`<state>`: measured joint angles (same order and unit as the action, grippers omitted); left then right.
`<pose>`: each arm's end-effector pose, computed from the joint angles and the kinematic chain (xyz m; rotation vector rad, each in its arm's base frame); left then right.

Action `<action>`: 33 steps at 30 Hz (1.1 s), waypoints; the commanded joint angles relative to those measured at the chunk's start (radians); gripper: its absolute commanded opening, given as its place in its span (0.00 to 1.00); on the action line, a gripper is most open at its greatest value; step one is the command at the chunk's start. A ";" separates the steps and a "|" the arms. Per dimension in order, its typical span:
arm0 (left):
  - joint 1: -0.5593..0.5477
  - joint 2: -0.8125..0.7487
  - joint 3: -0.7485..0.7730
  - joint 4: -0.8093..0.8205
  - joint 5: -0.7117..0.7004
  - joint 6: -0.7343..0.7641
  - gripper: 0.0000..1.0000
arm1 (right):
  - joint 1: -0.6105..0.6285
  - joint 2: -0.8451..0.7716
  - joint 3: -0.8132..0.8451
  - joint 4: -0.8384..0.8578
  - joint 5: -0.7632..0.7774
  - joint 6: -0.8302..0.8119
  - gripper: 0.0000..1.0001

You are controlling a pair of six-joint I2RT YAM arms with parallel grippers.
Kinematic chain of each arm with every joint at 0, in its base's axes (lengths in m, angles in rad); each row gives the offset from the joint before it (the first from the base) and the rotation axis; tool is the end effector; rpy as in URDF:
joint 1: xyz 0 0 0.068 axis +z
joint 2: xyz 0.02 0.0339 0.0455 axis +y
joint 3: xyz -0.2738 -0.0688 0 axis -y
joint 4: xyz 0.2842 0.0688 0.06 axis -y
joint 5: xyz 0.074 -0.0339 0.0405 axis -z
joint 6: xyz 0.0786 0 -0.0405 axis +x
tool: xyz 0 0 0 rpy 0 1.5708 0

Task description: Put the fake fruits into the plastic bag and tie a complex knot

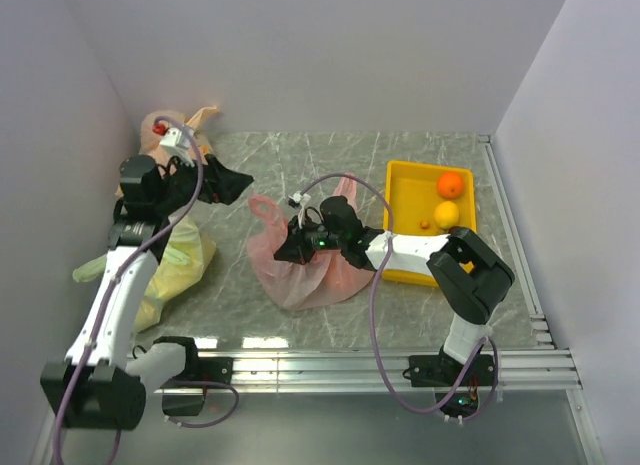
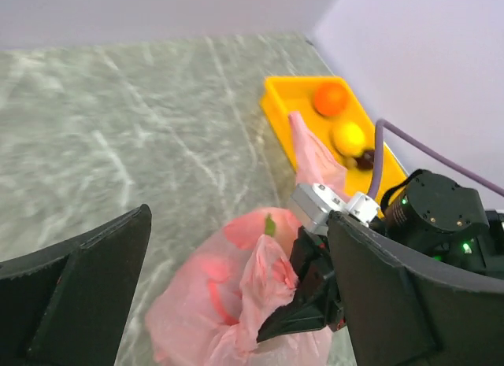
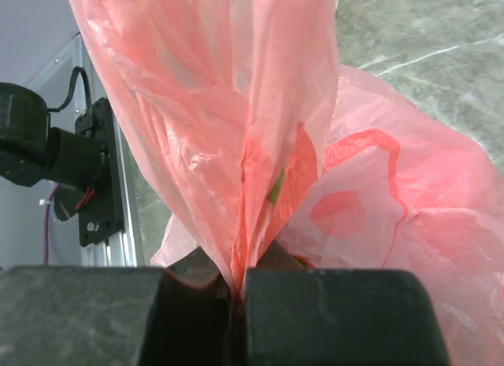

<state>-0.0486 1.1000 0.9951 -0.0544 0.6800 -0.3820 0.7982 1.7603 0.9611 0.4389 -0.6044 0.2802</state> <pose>0.3154 -0.0648 0.3660 0.2237 1.7650 -0.8988 0.2769 0.3481 0.1716 -0.9492 1.8620 1.2723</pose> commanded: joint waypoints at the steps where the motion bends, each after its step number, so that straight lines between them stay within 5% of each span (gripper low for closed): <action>1: 0.006 -0.116 -0.012 -0.146 -0.151 0.021 0.99 | 0.001 -0.021 0.033 -0.003 -0.035 0.004 0.00; 5: 0.007 -0.204 -0.122 -0.266 0.111 0.161 0.92 | -0.014 -0.027 0.051 -0.003 -0.096 0.030 0.00; 9: 0.006 -0.184 -0.185 -0.298 0.210 0.234 0.89 | -0.027 -0.025 0.067 0.015 -0.150 0.042 0.00; 14: 0.001 -0.154 -0.291 -0.088 0.291 0.249 0.86 | -0.034 -0.035 0.065 0.034 -0.170 0.054 0.00; 20: -0.148 -0.080 -0.346 0.148 0.187 0.161 0.80 | -0.033 -0.038 0.061 0.040 -0.181 0.048 0.00; 27: -0.175 -0.006 -0.417 0.430 0.112 -0.010 0.56 | -0.031 -0.048 0.044 0.061 -0.184 0.040 0.00; 33: -0.177 0.040 -0.438 0.537 0.096 -0.087 0.58 | -0.031 -0.062 0.034 0.089 -0.187 0.043 0.02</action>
<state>-0.2214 1.1381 0.5701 0.3328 0.7990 -0.3985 0.7696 1.7523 0.9852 0.4641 -0.7689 0.3252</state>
